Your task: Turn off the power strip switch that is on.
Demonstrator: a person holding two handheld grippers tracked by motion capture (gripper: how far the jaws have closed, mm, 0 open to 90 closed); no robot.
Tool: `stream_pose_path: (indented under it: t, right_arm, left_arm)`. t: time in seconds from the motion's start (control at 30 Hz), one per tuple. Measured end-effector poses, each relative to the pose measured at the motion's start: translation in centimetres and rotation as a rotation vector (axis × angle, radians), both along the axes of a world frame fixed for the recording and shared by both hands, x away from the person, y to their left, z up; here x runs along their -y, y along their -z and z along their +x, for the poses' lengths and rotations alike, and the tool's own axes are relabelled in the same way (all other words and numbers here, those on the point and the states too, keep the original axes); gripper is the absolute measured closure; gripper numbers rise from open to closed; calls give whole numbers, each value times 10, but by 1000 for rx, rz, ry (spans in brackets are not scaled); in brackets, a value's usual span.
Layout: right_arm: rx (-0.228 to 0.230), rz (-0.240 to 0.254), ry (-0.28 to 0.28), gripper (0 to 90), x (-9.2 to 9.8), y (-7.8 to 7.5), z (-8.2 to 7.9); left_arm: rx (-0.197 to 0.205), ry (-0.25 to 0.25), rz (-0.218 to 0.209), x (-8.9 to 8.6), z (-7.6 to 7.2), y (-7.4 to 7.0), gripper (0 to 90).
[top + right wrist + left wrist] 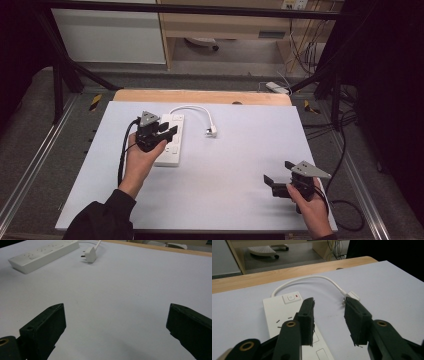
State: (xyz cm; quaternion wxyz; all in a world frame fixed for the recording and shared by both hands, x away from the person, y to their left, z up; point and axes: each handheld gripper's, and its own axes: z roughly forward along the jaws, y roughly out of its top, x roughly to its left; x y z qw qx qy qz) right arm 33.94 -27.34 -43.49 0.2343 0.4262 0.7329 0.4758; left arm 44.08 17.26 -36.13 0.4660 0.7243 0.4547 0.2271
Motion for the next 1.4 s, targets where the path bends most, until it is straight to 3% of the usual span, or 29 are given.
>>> stream_pose_path:
  t: [0.53,0.67,1.17,1.4]
  right_arm:
    - [-2,-2,1,30,0,0,0]
    - [0,-3,2,30,0,0,0]
    - [1,-7,-3,31,0,0,-1]
    - [0,-7,-4,31,0,0,-1]
  left_arm:
    - [-25,13,25,0,0,6,660]
    - [-18,11,17,0,-1,6,692]
    - [-50,25,16,1,1,13,784]
    - [-67,31,46,1,2,19,819]
